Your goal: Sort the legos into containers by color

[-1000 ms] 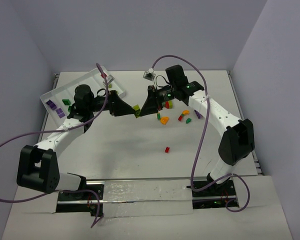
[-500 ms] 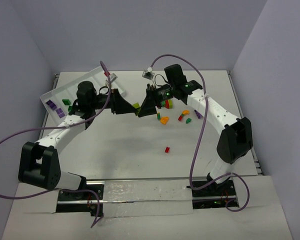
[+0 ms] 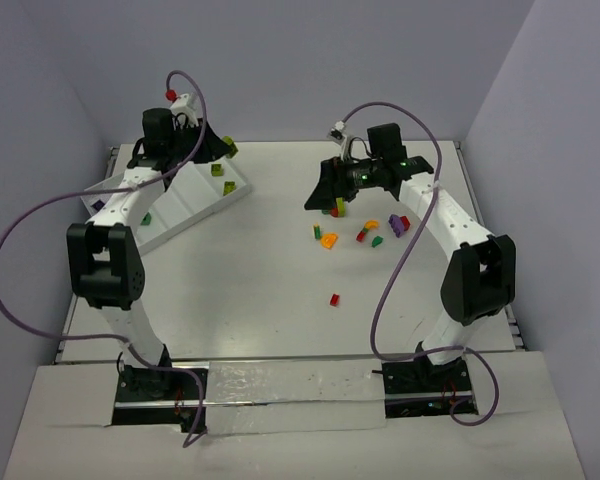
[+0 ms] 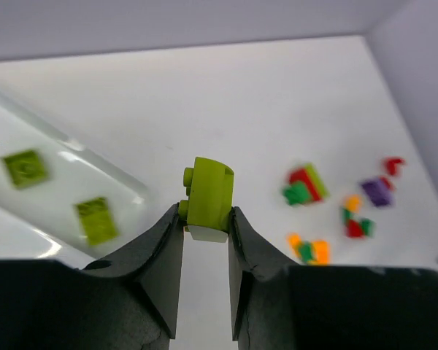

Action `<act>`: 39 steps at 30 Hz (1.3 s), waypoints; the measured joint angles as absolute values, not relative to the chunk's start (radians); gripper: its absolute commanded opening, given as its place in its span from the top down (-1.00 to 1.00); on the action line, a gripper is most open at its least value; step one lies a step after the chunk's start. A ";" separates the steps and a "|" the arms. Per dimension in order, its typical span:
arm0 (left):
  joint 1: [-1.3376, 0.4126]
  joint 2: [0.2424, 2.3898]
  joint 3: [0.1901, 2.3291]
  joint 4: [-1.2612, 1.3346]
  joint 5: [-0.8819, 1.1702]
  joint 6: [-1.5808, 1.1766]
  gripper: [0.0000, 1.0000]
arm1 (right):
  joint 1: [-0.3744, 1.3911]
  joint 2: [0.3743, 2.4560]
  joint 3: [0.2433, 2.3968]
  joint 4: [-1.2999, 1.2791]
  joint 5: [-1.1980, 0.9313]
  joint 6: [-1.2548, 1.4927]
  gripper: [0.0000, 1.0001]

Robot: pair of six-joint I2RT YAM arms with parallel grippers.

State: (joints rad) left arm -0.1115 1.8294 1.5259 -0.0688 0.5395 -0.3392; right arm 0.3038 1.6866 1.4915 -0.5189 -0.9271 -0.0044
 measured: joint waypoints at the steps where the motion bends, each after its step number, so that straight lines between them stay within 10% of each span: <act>1: -0.111 1.865 1.560 -0.077 0.472 -0.319 1.00 | 0.294 1.681 1.482 -0.521 -0.904 -0.013 -1.00; 17: -0.094 2.319 1.919 -0.085 -0.015 -0.158 0.87 | 0.272 1.658 1.448 -0.555 -0.751 -0.080 -1.00; 23: -0.078 2.389 1.980 -0.087 -0.048 -0.140 0.08 | 0.272 1.687 1.461 -0.555 -0.719 -0.076 -1.00; 30: -0.075 2.422 2.032 -0.094 -0.049 -0.122 -0.40 | 0.272 1.706 1.471 -0.554 -0.622 -0.065 -1.00; 39: -0.075 2.408 2.072 -0.141 -0.048 -0.119 -0.47 | 0.272 1.706 1.486 -0.585 -0.447 -0.104 -0.99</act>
